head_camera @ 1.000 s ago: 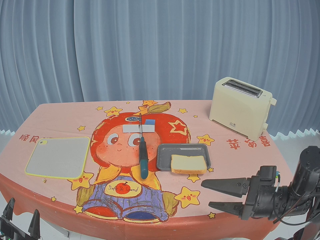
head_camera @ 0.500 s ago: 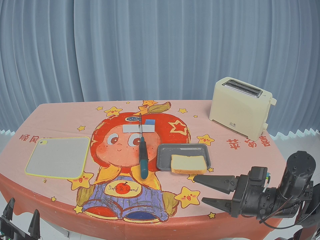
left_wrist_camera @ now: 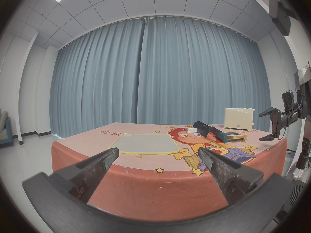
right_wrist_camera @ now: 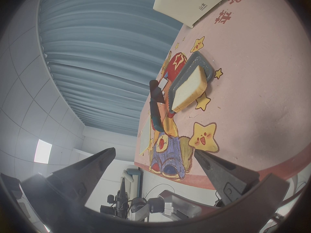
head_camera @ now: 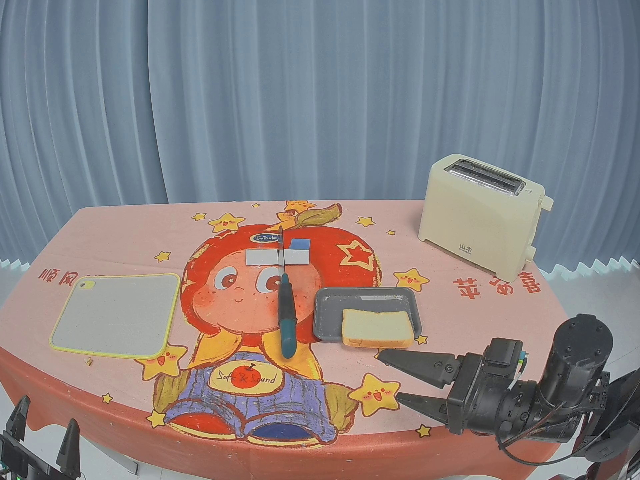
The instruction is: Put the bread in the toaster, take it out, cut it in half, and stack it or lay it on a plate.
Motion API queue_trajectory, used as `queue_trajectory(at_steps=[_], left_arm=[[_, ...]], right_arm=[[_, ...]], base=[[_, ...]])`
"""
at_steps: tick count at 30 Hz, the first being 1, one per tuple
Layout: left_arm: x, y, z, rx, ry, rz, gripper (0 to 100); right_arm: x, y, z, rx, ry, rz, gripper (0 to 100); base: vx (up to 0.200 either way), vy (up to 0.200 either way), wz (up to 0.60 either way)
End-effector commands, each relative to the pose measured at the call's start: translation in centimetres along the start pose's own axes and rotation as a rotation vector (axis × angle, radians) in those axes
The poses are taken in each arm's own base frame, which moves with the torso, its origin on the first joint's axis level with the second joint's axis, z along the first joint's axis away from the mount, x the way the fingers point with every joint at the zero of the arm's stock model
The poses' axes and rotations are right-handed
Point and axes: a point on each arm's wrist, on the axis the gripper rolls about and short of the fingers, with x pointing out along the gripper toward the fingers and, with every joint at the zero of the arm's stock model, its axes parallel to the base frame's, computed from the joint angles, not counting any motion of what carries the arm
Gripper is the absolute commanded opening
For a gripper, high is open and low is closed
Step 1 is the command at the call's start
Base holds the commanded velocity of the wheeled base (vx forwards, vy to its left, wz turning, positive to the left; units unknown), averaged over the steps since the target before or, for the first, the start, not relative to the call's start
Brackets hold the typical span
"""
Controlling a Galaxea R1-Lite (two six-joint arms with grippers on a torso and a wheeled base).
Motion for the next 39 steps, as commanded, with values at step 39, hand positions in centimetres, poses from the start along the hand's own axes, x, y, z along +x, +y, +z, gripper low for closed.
queue_trajectory(at_steps=[39], left_arm=[[0.1,0.0,-0.5,0.000,0.016,0.001,100]], right_arm=[[2.1,-0.2,0.5,0.051,-0.082,0.086,100]], base=[[0.000,0.000,0.00]])
